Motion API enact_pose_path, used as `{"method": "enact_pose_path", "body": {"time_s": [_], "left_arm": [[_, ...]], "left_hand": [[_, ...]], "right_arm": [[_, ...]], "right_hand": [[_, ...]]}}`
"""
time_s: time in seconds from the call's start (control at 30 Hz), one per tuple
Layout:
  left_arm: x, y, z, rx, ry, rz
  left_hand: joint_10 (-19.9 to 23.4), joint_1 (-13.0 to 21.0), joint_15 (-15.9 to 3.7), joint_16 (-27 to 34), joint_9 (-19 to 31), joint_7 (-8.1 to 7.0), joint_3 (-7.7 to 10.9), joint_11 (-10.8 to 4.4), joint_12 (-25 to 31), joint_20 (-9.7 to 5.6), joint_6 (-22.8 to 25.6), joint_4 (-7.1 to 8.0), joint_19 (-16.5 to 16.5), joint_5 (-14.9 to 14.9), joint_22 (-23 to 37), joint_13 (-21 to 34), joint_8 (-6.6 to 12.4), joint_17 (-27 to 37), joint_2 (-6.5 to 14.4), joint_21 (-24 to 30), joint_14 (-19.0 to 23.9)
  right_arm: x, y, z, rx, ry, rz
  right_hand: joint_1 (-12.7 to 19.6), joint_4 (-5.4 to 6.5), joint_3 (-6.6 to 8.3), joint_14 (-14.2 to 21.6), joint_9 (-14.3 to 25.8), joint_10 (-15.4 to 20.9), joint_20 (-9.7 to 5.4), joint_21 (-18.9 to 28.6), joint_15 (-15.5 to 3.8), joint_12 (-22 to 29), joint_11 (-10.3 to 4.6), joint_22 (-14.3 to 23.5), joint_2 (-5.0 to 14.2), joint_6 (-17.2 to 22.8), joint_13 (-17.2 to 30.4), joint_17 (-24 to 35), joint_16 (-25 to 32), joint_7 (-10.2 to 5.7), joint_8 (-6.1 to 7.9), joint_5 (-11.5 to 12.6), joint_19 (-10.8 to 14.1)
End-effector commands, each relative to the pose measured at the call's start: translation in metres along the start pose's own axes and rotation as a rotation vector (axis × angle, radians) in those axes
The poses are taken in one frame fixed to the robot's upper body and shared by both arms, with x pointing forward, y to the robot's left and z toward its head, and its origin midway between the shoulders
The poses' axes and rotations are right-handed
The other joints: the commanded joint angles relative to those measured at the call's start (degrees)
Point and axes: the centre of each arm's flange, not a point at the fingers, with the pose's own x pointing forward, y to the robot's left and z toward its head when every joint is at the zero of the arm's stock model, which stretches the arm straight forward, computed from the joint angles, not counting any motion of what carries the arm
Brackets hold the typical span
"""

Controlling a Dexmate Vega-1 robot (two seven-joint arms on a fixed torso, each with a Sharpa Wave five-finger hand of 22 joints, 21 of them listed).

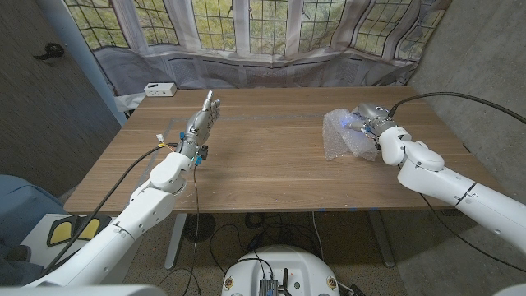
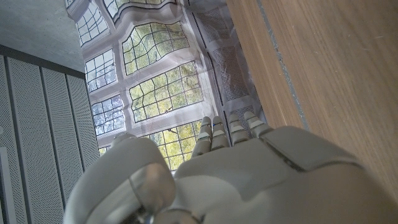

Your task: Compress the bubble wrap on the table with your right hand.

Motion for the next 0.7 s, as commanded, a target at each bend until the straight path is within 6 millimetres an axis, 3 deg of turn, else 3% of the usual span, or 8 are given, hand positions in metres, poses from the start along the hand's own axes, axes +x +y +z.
{"method": "enact_pose_path", "body": {"time_s": [0.03, 0.7], "left_arm": [[-0.001, 0.0, 0.0, 0.001, 0.002, 0.0], [-0.002, -0.003, -0.001, 0.001, 0.007, -0.008]], "left_hand": [[0.4, 0.5, 0.11, 0.0, 0.1, 0.28, 0.14, 0.07, 0.0, 0.01, 0.3, 0.02, -0.4, -0.1, 0.1, 0.1, -0.11, 0.1, 0.0, 0.1, 0.3], [0.4, 0.5, 0.12, 0.0, 0.1, 0.19, 0.2, 0.09, 0.0, 0.04, 0.4, 0.02, -0.4, -0.1, 0.1, 0.1, -0.08, 0.1, 0.0, 0.1, 0.3]], "right_arm": [[0.004, 0.011, 0.001, 0.013, 0.003, 0.016], [0.004, 0.032, 0.004, 0.028, 0.025, -0.024]], "right_hand": [[-0.8, -0.25, -0.09, -1.0, 0.1, -0.5, -0.28, -0.3, -0.39, 0.0, 0.08, 0.2, -0.04, -0.7, 0.0, 0.1, -0.2, 0.07, -0.19, -0.2, -0.5], [-1.8, -0.69, -0.59, -4.5, 0.2, -3.8, 0.22, -1.8, 0.87, -0.3, 0.52, 0.1, -0.26, -3.2, -0.3, 0.4, -1.1, 0.33, -0.18, -0.3, -2.6]]}}
